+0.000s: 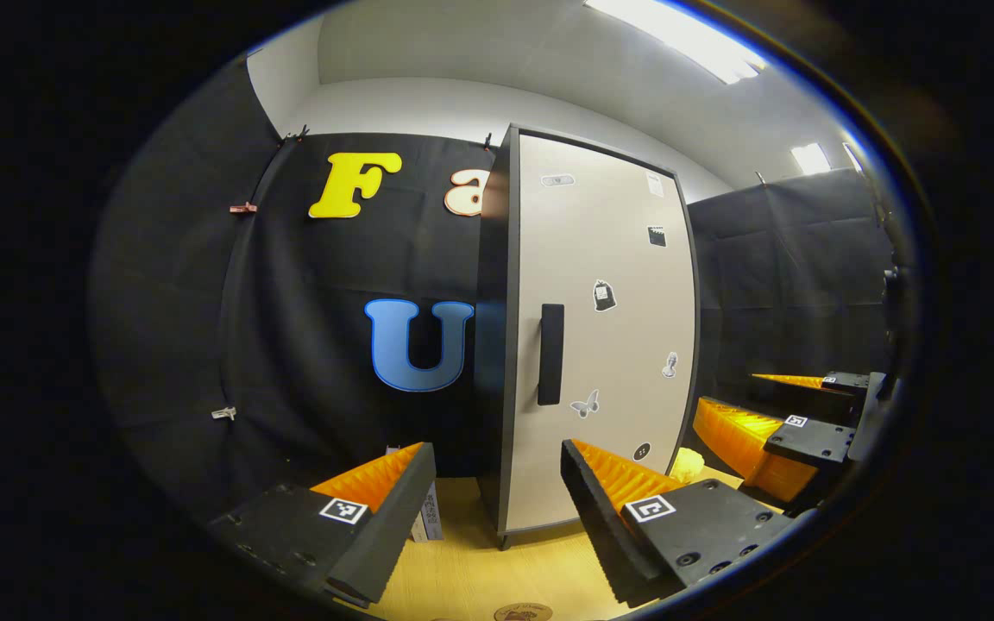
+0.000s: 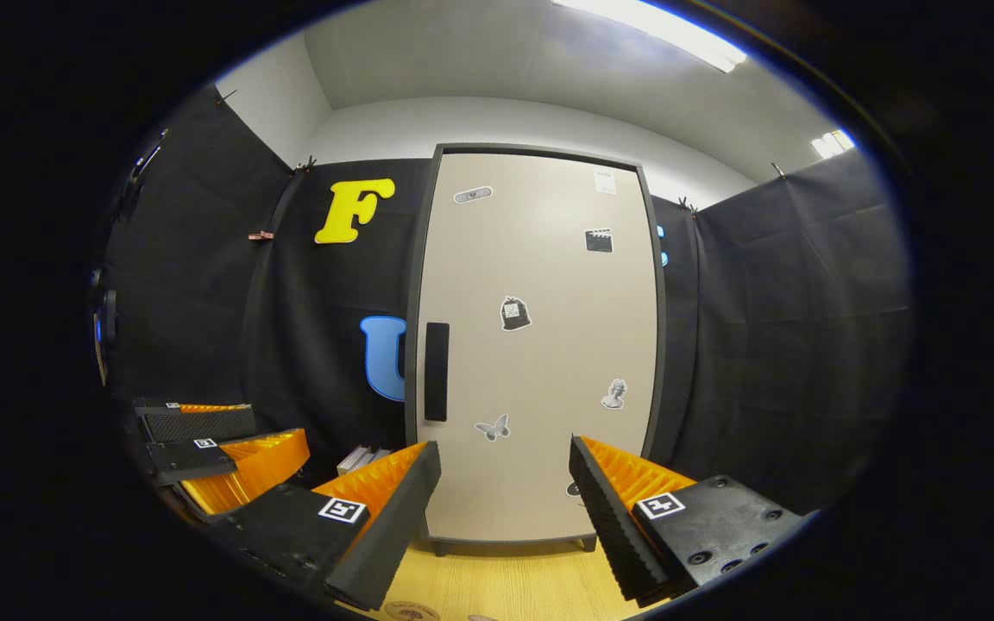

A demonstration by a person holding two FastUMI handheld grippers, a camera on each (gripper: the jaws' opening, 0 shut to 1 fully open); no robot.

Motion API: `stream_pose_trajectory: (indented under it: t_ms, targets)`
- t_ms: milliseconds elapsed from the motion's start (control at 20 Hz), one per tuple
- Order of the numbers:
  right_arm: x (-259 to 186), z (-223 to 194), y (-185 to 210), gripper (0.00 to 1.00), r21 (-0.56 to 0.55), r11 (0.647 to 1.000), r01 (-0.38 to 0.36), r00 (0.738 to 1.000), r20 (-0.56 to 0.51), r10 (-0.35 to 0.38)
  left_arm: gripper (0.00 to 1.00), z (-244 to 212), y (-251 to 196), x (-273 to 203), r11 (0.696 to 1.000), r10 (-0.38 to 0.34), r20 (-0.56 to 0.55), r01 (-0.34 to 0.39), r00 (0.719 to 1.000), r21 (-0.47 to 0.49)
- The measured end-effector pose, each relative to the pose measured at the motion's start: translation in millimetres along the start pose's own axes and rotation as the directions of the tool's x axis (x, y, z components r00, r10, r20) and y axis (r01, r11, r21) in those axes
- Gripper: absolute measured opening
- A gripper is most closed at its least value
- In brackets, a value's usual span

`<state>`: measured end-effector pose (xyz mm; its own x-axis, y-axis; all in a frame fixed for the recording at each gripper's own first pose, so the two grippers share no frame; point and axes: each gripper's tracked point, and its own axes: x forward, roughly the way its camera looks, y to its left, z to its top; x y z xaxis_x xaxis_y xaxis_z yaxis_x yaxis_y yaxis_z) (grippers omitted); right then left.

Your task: Open the cabinet door with the right hand, grasp the bottle in the cabinet with the left hand and place it on the coaster, then close the cabinet door with the right hand.

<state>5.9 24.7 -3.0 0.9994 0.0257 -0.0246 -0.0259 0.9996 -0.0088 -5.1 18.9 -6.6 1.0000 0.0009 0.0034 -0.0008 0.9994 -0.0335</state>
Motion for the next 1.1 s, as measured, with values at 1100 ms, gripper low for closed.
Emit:
stream_pose_trajectory:
  t_ms: [1100]
  targets:
    - [51.1,-0.2,37.9,0.98,0.024,0.998,-0.056,0.998,0.002,0.056,0.93,-0.6,45.4,17.0,0.994,0.097,0.009,-0.098,0.995,0.042]
